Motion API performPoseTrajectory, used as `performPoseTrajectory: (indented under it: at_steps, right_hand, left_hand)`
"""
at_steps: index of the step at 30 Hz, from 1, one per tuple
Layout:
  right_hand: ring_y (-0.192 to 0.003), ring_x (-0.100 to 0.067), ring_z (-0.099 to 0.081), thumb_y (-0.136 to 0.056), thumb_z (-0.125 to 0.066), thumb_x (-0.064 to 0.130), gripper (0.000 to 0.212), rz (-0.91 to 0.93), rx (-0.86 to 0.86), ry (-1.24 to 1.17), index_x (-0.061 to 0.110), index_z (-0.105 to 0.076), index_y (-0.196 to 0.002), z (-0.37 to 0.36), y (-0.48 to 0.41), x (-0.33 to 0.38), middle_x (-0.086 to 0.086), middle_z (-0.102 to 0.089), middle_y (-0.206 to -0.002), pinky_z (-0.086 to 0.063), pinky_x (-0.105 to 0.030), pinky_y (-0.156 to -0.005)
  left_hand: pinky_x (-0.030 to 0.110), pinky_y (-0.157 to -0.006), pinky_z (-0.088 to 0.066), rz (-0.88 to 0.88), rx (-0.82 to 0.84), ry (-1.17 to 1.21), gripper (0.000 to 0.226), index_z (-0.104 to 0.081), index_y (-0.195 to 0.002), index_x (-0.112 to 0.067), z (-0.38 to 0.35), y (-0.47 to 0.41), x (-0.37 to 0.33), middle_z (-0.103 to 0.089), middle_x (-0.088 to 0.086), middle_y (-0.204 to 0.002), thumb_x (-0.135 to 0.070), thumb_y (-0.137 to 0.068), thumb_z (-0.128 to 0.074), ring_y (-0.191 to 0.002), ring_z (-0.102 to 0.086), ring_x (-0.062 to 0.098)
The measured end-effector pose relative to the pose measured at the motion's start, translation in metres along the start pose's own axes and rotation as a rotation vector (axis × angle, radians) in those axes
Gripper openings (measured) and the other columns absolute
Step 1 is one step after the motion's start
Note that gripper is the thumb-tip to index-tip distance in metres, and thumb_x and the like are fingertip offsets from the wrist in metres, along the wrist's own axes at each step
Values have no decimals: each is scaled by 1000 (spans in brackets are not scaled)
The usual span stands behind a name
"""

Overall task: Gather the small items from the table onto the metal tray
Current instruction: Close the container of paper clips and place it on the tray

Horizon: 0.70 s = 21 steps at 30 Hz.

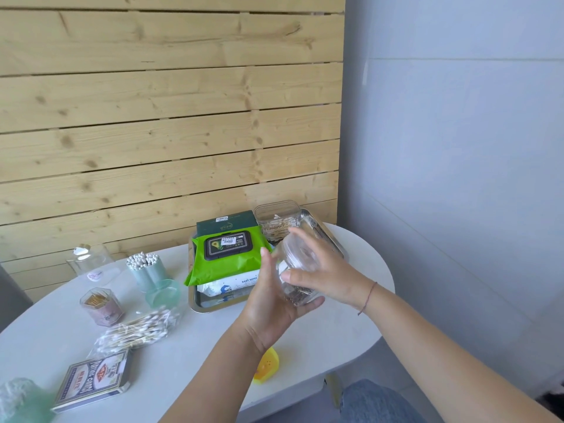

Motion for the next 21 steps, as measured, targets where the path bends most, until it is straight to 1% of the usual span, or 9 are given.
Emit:
performPoseTrajectory:
  at_steps: [3,5,7,9,11,13,15,18,21]
  right_hand:
    - [-137,-5,-26,-75,-70,48,84,48,64,137,40,-23,-144,4,0,4,9,-28,-147,-24,-32,-115]
    - [-136,-5,-26,-68,-69,56,89,62,102,203,44,-21,-143,5,-1,7,7,-29,-144,-25,-36,-116]
    - [-134,-4,-27,-65,-72,58,91,80,158,250,50,-21,-141,6,0,9,7,-29,-140,-31,-38,-114]
    - [-134,-4,-27,-69,-76,49,90,86,226,289,54,-21,-139,5,1,7,8,-28,-138,-31,-33,-113]
    - [-134,-3,-26,-71,-75,47,87,95,248,315,53,-22,-139,3,2,4,9,-28,-139,-25,-28,-114]
    - [-132,-3,-29,-75,-71,49,81,99,200,285,52,-23,-140,0,3,4,9,-31,-138,-27,-31,-115]
    - [-129,-2,-34,-79,-65,51,74,73,87,220,49,-25,-141,-3,2,4,7,-35,-138,-28,-33,-114]
    - [-134,-5,-32,-81,-58,56,68,-65,-95,58,45,-29,-142,-12,-4,0,5,-34,-147,-25,-25,-108]
    - [-138,-12,-34,-80,-55,58,65,-245,-212,-51,38,-38,-139,-21,-13,-9,5,-37,-148,-27,-26,-103]
  left_hand:
    - [53,-92,-50,39,-15,27,69,-53,-129,-37,3,-3,-2,-61,4,-132,-77,-80,-23,-120,-59,26]
    - [47,-82,-56,125,-30,58,79,-55,-129,-30,9,-4,-2,-66,7,-123,-80,-77,-22,-108,-65,28]
    - [41,-72,-59,240,-19,104,88,-54,-131,-21,15,-3,-1,-66,14,-114,-81,-77,-21,-96,-64,36]
    - [38,-64,-60,362,-5,168,89,-51,-133,-16,17,0,1,-64,19,-112,-80,-79,-23,-95,-60,42]
    - [36,-59,-60,409,1,190,84,-51,-132,-15,19,2,3,-64,20,-108,-76,-82,-24,-94,-60,44]
    - [35,-58,-59,333,-33,146,75,-56,-126,-16,18,0,3,-68,17,-101,-71,-86,-24,-86,-64,40]
    - [38,-68,-58,174,-78,65,67,-62,-118,-18,13,-2,2,-71,12,-100,-66,-88,-25,-84,-68,32]
    - [43,-84,-56,-109,-166,-117,60,-58,-124,-27,4,-5,8,-69,7,-119,-64,-91,-25,-106,-67,21]
    - [47,-93,-53,-284,-282,-282,57,-42,-130,-45,6,-3,23,-55,2,-136,-74,-81,-36,-121,-58,19]
Point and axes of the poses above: each hand's wrist, its own y-axis away from the middle knuckle, its own z-axis out of the back of the hand, x = y × z, the point moved 3 cm from there along -y, towards the middle knuckle
